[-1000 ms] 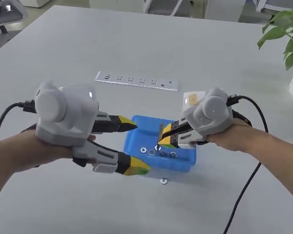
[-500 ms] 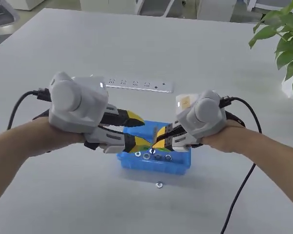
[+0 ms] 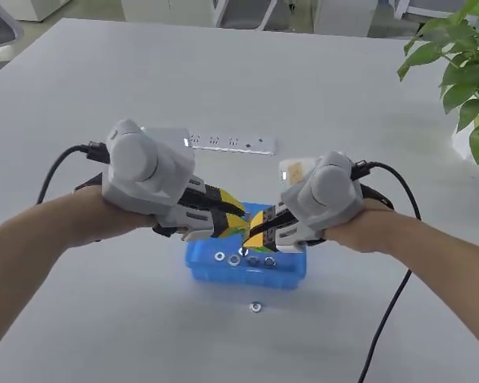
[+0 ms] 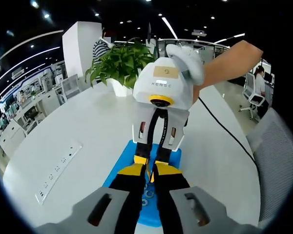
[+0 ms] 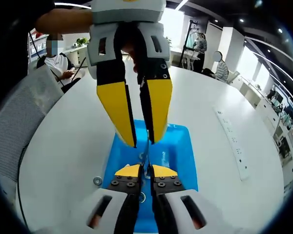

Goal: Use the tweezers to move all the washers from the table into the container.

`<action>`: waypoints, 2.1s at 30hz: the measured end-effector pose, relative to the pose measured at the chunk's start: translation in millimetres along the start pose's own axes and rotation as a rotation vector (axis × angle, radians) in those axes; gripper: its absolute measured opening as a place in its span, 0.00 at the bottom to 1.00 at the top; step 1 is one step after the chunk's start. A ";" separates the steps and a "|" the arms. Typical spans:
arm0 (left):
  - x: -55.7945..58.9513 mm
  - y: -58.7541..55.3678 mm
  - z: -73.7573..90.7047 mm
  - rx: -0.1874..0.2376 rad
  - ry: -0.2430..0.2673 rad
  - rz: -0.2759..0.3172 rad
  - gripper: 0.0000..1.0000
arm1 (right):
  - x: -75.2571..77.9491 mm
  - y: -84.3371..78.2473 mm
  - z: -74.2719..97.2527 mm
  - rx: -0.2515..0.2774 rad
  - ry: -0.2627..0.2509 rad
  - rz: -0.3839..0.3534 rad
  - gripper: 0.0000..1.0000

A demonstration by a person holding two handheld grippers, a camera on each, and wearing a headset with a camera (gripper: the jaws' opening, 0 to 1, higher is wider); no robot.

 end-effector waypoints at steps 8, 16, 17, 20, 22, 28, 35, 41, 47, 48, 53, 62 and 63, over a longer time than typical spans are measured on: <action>-2.6 0.4 -4.0 -0.003 -0.004 -0.021 0.06 | -0.3 0.1 0.0 -0.001 0.001 0.004 0.08; -4.1 -0.4 -2.7 -0.010 -0.006 -0.027 0.06 | 1.3 2.6 0.0 -0.008 -0.007 0.024 0.13; -4.1 -0.6 -2.6 -0.012 -0.007 -0.028 0.06 | 1.4 2.8 0.2 -0.009 -0.008 0.024 0.14; -3.6 -0.4 -2.1 -0.012 -0.009 -0.029 0.05 | 0.9 3.6 0.7 -0.013 -0.005 0.019 0.18; -3.5 0.0 -1.6 -0.012 -0.008 -0.032 0.05 | 1.9 3.1 1.7 -0.019 -0.014 0.012 0.21; -3.9 3.0 1.1 -0.002 -0.002 -0.029 0.05 | 1.7 4.1 9.1 -0.014 -0.033 -0.005 0.26; -1.6 8.6 5.1 0.005 0.002 -0.031 0.05 | -0.8 5.6 23.1 -0.009 -0.071 -0.027 0.32; 2.3 19.6 11.8 0.024 -0.003 -0.042 0.05 | -3.7 6.7 36.6 0.007 -0.104 -0.063 0.37; 5.0 29.7 17.6 0.027 -0.001 -0.047 0.05 | -8.4 6.6 48.4 0.015 -0.136 -0.088 0.42; 5.4 30.9 18.6 0.027 0.000 -0.048 0.05 | -9.2 6.4 50.0 0.015 -0.140 -0.091 0.42; 8.6 37.8 24.3 0.026 0.005 -0.049 0.05 | -15.2 1.4 59.2 0.011 -0.160 -0.125 0.47; 16.8 51.0 31.8 0.029 0.003 -0.064 0.05 | -29.5 -7.9 71.8 -0.002 -0.199 -0.184 0.55; 17.7 52.1 32.6 0.025 0.004 -0.062 0.05 | -31.6 -9.3 73.1 -0.002 -0.202 -0.202 0.55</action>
Point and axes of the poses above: the centre of the closed fingertips' face, and the gripper's own axes: z roughly backward along the fingers, x roughly to its right, y roughly out of its top, the point moved 4 cm from there along z, roughly backward along the fingers, and after that the axes turned 3 degrees about -x, right-handed, at the moved point
